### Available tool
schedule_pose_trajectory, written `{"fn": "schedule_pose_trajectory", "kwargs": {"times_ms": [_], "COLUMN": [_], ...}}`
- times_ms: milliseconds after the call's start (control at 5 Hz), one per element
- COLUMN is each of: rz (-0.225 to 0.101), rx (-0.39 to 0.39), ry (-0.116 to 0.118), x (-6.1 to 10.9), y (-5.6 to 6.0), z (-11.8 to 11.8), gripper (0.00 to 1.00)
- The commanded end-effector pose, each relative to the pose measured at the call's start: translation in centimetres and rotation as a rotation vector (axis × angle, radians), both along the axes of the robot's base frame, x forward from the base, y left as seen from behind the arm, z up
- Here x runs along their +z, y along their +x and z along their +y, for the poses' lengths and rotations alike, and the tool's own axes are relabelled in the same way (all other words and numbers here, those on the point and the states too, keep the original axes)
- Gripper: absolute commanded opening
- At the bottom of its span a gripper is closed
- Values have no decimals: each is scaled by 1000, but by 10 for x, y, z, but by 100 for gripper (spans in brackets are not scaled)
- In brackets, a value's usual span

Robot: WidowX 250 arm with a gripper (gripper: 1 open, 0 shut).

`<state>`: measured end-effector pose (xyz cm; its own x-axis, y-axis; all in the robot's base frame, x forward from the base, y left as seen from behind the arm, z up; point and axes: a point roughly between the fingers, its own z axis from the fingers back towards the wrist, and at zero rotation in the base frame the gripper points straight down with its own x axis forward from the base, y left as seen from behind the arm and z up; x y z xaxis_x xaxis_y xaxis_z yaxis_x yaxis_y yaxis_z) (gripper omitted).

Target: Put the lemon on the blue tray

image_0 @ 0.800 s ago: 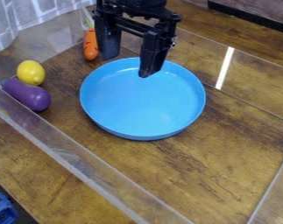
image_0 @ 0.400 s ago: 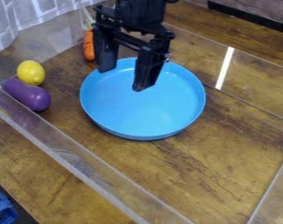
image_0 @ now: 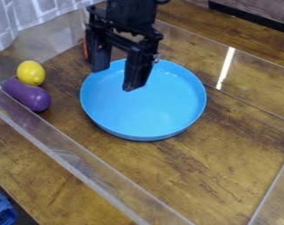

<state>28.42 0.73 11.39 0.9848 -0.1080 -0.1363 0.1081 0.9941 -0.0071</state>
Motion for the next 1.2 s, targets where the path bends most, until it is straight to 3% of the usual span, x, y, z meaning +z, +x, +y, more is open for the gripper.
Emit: {"fn": "schedule_pose_trajectory", "kwargs": {"times_ms": [0, 1000], "rz": [-29, 6], "rx": [-20, -122], "ry": [1, -6], "x": [7, -5], "y": [2, -4], "z": [12, 36], "gripper": [100, 100]}}
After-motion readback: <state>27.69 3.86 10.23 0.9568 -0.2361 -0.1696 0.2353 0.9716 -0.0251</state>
